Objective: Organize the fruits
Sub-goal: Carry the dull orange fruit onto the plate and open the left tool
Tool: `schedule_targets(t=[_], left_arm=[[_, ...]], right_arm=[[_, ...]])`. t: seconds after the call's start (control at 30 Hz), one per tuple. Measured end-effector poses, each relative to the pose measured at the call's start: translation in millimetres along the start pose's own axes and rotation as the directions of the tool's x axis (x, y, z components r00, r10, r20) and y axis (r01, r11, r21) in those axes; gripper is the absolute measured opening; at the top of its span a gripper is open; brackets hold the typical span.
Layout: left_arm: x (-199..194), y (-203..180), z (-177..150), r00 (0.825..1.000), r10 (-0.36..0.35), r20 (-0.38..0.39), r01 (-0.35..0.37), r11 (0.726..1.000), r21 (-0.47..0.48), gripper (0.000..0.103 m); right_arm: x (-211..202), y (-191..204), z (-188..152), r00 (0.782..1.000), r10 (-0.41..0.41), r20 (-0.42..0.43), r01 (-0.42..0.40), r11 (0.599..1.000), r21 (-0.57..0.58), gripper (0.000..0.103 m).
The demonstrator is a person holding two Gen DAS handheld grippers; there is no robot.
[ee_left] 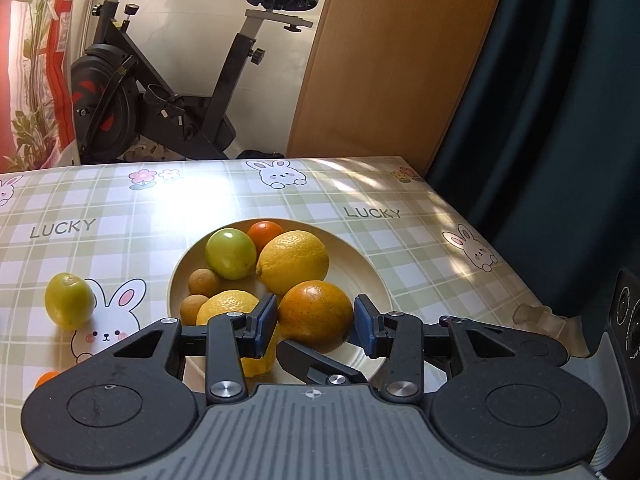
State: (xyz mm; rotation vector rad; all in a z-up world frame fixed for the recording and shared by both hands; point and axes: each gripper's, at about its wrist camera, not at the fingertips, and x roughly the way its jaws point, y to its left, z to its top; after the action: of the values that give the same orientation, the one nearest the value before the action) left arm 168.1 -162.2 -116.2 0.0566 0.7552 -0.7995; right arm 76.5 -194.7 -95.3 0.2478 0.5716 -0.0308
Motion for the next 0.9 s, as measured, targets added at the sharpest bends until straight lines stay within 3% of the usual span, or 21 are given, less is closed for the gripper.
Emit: schedule_targets(t=[0.43, 0.9], left_arm=[[45, -21, 13, 0.999, -0.013, -0.037, 0.014, 0.999, 0.030, 0.045], [83, -23, 21, 0.995, -0.025, -0.092, 0.023, 0.999, -0.026, 0.044]], right_arm=[[2, -54, 4, 0.998, -0.060, 0.015, 0.059, 0.997, 0.059, 0.043], [22, -83, 5, 0.995, -0.098, -0.010, 0.099, 0.994, 0.045, 0.043]])
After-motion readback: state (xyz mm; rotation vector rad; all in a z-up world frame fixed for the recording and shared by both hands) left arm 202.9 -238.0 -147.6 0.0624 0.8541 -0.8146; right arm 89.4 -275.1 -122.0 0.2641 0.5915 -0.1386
